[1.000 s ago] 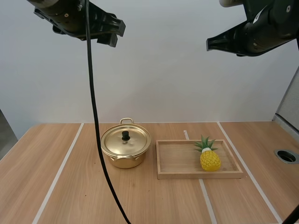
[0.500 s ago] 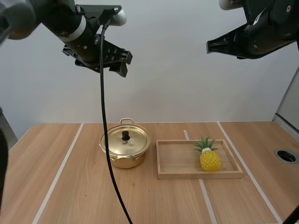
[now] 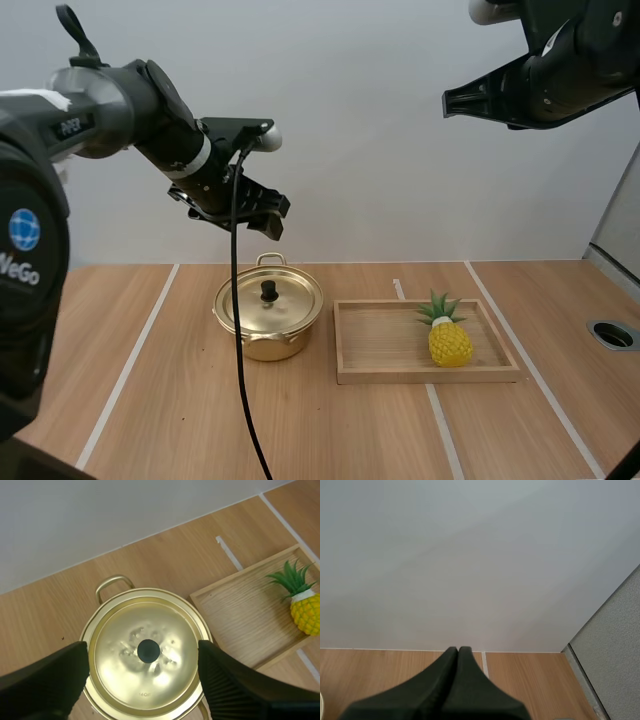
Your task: Open the pot, put the pineapple inside, and close it
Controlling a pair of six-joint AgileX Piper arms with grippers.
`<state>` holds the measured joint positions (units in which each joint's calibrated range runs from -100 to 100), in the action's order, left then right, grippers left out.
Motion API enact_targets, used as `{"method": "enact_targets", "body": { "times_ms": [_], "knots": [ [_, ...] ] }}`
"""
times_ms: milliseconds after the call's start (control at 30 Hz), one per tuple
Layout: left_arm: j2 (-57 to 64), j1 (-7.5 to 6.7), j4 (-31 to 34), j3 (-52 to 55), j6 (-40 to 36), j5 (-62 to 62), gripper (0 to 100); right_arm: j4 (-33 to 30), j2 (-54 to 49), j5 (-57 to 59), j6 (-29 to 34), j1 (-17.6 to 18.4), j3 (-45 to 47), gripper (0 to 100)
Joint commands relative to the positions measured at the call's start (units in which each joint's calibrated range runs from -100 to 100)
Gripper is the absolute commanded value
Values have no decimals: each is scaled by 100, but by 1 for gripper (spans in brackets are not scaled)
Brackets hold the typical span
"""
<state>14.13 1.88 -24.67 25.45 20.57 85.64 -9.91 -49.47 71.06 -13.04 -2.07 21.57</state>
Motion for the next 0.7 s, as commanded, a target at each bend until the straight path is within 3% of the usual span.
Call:
{"method": "enact_targets", "body": {
  "times_ms": [0,667],
  "knots": [
    [-136,-3,-180,142,134,-236,100,-35,-48,43,-45,-22,-57,0],
    [-1166,-3,-403,294,437,-368,100,-22,-48,410,-45,-22,-57,0]
  ]
}}
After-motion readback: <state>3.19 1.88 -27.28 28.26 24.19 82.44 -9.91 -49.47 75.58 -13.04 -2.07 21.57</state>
